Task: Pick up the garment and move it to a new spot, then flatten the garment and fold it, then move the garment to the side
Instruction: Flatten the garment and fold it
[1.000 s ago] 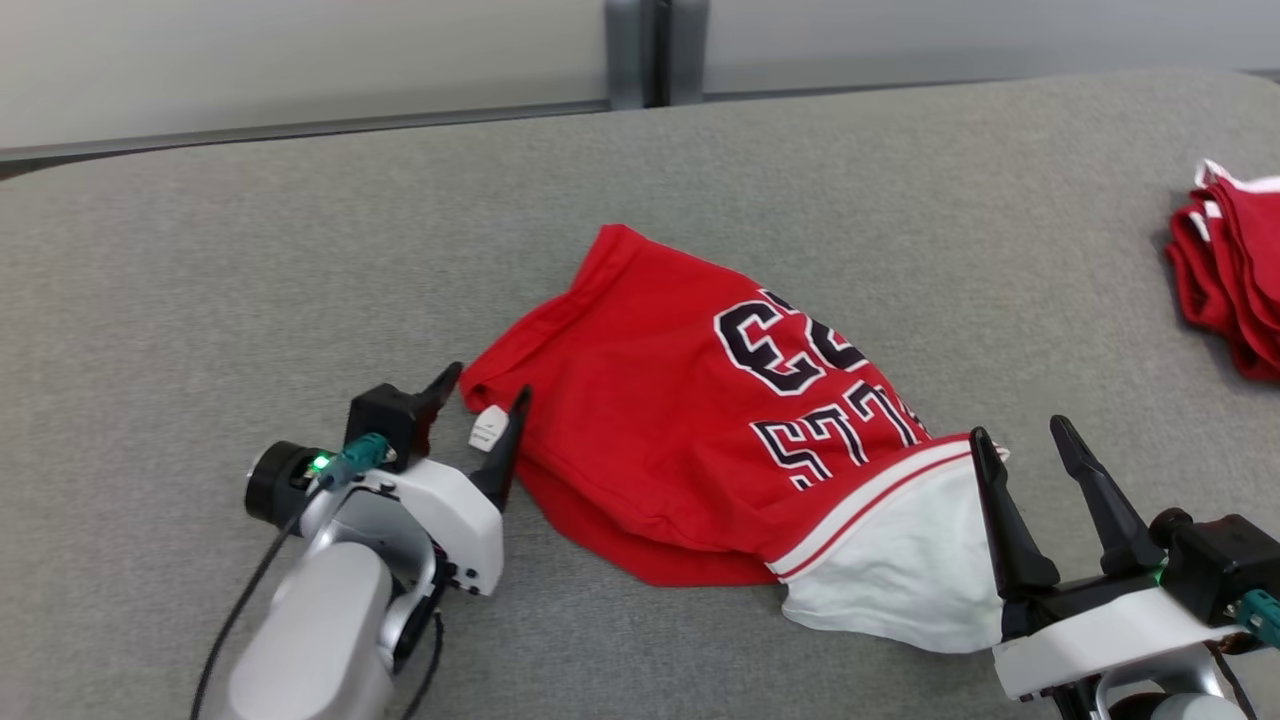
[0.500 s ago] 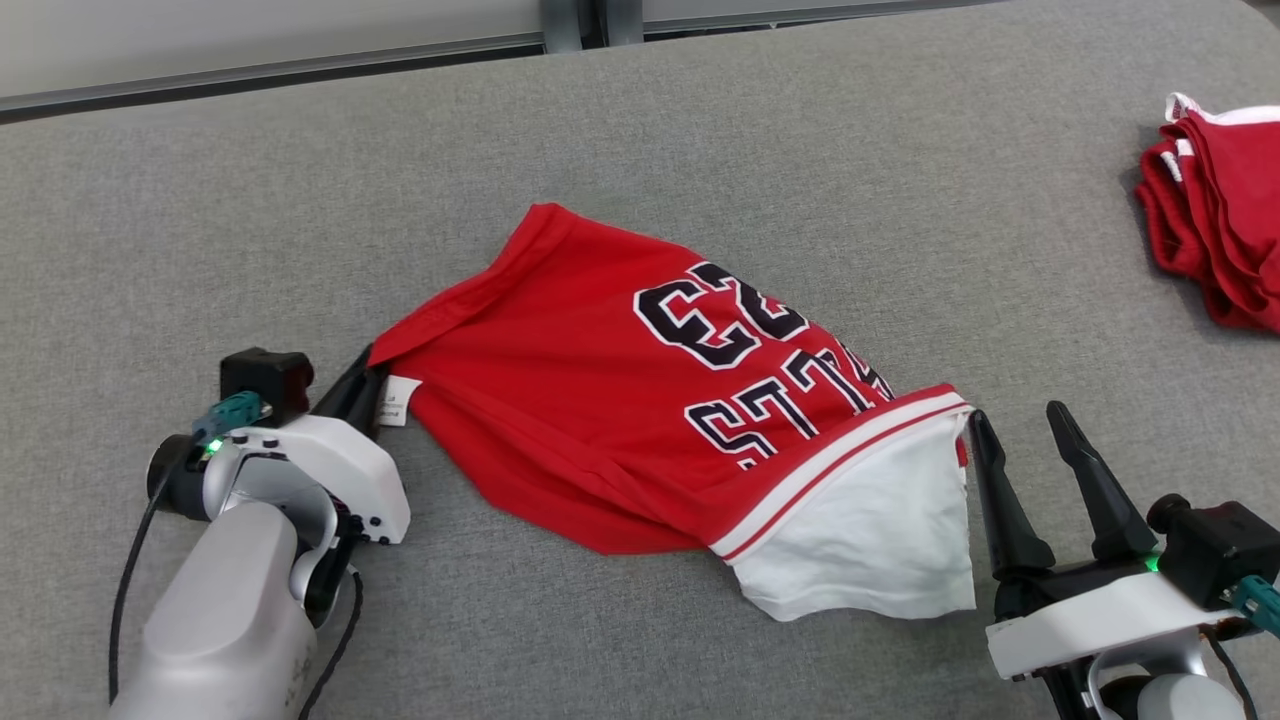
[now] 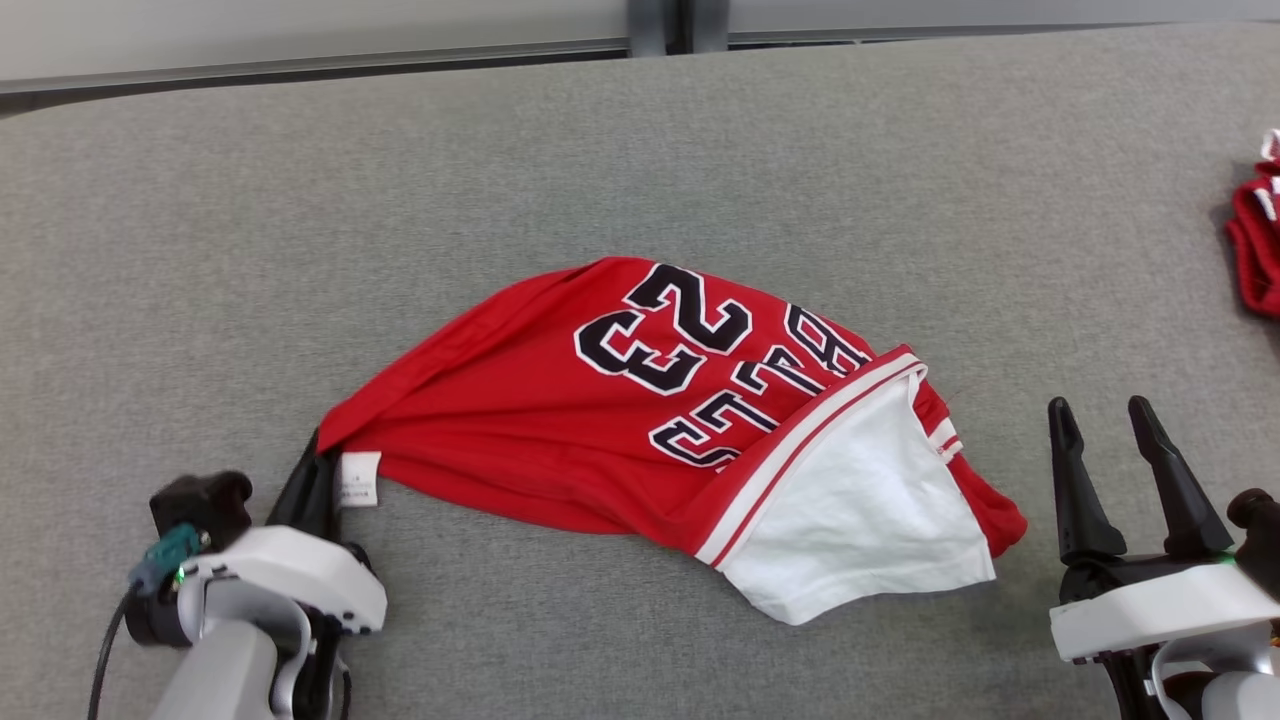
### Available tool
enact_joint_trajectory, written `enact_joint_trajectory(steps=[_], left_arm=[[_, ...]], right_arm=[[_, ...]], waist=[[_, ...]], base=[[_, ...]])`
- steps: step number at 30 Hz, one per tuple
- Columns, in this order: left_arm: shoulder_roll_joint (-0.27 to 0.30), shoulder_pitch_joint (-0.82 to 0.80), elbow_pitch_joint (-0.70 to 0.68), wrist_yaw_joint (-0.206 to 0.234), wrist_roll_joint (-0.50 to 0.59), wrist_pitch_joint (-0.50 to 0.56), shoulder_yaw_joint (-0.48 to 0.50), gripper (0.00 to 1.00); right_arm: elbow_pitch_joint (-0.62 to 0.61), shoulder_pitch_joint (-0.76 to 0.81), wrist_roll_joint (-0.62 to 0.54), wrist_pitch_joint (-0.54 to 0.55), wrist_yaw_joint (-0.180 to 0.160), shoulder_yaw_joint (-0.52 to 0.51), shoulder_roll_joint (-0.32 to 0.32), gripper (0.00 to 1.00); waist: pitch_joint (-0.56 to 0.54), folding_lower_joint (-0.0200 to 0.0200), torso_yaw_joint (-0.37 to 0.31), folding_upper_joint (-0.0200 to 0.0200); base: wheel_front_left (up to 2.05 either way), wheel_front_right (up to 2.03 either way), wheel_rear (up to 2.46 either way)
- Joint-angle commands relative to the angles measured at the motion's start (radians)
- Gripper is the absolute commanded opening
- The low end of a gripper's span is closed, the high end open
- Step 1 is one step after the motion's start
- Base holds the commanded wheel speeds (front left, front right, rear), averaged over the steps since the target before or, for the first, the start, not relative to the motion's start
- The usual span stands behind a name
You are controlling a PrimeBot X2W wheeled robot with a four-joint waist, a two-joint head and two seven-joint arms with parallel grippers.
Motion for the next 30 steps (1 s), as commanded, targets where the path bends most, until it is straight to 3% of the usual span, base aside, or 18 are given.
enact_joint_trajectory(steps=[1,9,10,11,22,30], left_arm=[[0.002,0.042,-0.02,0.017,-0.013,-0.002,0.009,0.0],[-0.023,0.201,-0.224,0.065,-0.047,0.051,0.008,0.0],[-0.021,0.211,-0.245,0.071,-0.049,0.063,0.007,0.67],[-0.016,0.217,-0.267,0.077,-0.04,0.067,0.002,1.0],[-0.001,0.247,-0.507,0.166,0.062,0.006,-0.014,1.0],[0.03,0.279,-0.597,0.218,0.18,-0.027,-0.024,1.0]], right_arm=[[-0.004,0.008,0.002,0.007,0.0,-0.011,-0.007,1.0],[-0.026,0.024,-0.007,0.031,0.0,-0.039,-0.004,1.0],[-0.028,0.025,-0.008,0.034,0.0,-0.039,-0.005,1.0],[-0.031,0.026,-0.009,0.038,0.0,-0.038,-0.005,1.0],[-0.063,0.055,-0.026,0.061,0.0,-0.024,-0.021,1.0],[-0.094,0.083,-0.046,0.087,0.0,0.014,-0.042,1.0]], waist=[[-0.009,0.0,0.021,0.0],[-0.034,0.0,0.052,0.0],[-0.038,0.0,0.053,0.0],[-0.042,0.0,0.053,0.0],[-0.114,0.0,0.064,0.0],[-0.172,0.0,0.06,0.0]], base=[[0.0,0.0,0.0],[0.0,0.0,0.0],[0.0,0.0,0.0],[0.0,0.0,0.0],[0.0,0.0,0.0],[0.0,0.0,0.0]])
